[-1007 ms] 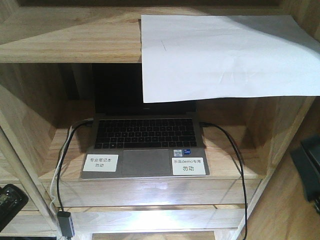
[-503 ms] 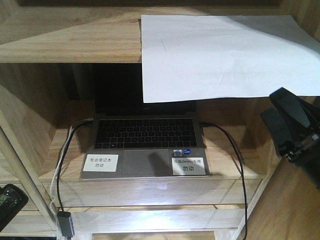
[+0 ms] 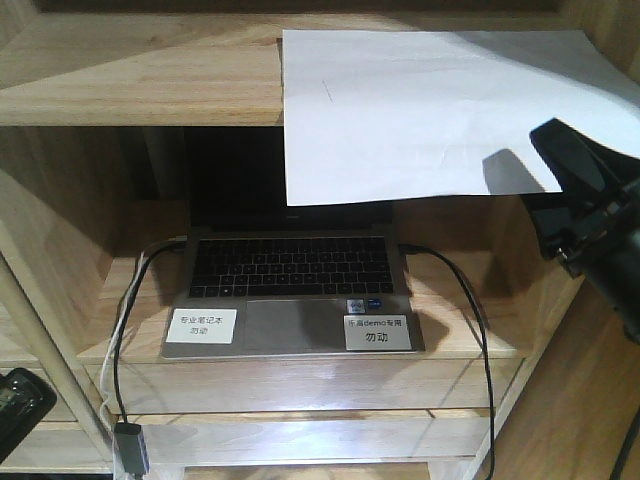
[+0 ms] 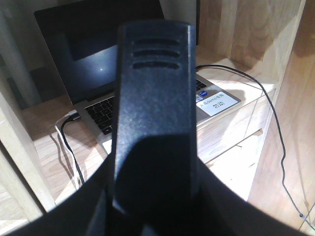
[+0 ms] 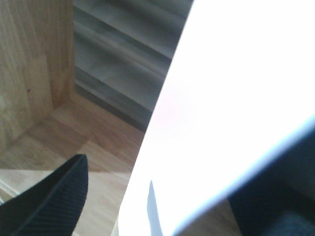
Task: Grab stapler and paper to desk for stapling
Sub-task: 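Pinch the paper edge with the right gripper and pull it off the shelf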
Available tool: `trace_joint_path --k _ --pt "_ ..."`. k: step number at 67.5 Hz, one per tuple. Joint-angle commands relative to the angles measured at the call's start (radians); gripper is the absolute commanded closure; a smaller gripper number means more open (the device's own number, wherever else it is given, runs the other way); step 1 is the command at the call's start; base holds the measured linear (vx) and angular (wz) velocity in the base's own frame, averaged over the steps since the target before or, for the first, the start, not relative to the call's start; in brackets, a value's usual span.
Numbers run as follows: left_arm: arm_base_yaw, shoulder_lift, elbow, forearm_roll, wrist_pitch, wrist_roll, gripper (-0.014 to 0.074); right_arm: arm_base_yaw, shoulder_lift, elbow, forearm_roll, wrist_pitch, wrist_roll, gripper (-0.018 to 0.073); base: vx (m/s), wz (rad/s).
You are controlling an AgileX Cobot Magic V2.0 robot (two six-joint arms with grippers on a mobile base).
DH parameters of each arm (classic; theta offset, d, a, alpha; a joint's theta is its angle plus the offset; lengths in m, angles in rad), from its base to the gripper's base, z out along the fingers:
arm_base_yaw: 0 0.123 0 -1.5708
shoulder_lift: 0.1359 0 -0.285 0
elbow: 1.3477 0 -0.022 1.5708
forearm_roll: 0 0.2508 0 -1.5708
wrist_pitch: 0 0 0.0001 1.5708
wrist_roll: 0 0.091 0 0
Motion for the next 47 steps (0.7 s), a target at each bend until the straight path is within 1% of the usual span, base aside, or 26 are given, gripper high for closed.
trace_joint_path --k 1,8,13,16,25,30,37,42,47 --pt "-0.005 0.009 -0.031 -0.020 -0.122 -0.004 0.0603 0.001 -0.005 -0.051 0.028 -0.096 -0.014 0.0039 0.00 0.00" --pt "-0.005 0.009 -0.031 -0.020 -0.122 -0.004 0.0603 0.001 -0.001 -0.071 0.033 -0.114 -0.014 0.0111 0.00 0.00" --pt "-0.005 0.009 -0.031 -0.020 -0.122 -0.004 0.0603 0.001 -0.001 -0.077 0.030 -0.132 -0.013 0.0210 0.00 0.00" --pt "-0.005 0.009 -0.031 -0.020 -0.122 -0.004 0.0603 0.001 -0.001 -0.078 0.030 -0.143 -0.010 0.0281 0.00 0.00" --pt "-0.005 0.009 -0.031 -0.020 -0.122 -0.004 0.0603 0.001 -0.001 -0.078 0.002 -0.171 0.020 0.0566 0.00 0.00" --pt "-0.005 0.009 -0.031 -0.020 -0.122 -0.004 0.0603 0.001 -0.002 -0.078 -0.028 -0.199 0.034 0.0573 0.00 0.00" --pt "-0.005 0.009 -0.031 -0.020 -0.122 -0.004 0.0603 0.001 -0.035 -0.064 -0.057 -0.199 0.041 0.0571 0.00 0.00" --pt "-0.005 0.009 -0.031 -0.020 -0.122 -0.004 0.0603 0.001 -0.078 -0.028 -0.045 -0.194 0.025 0.0569 0.00 0.00" --pt "-0.005 0.009 -0.031 -0.020 -0.122 -0.004 0.0603 0.001 -0.141 0.022 -0.006 -0.160 0.008 0.0568 0.00 0.00"
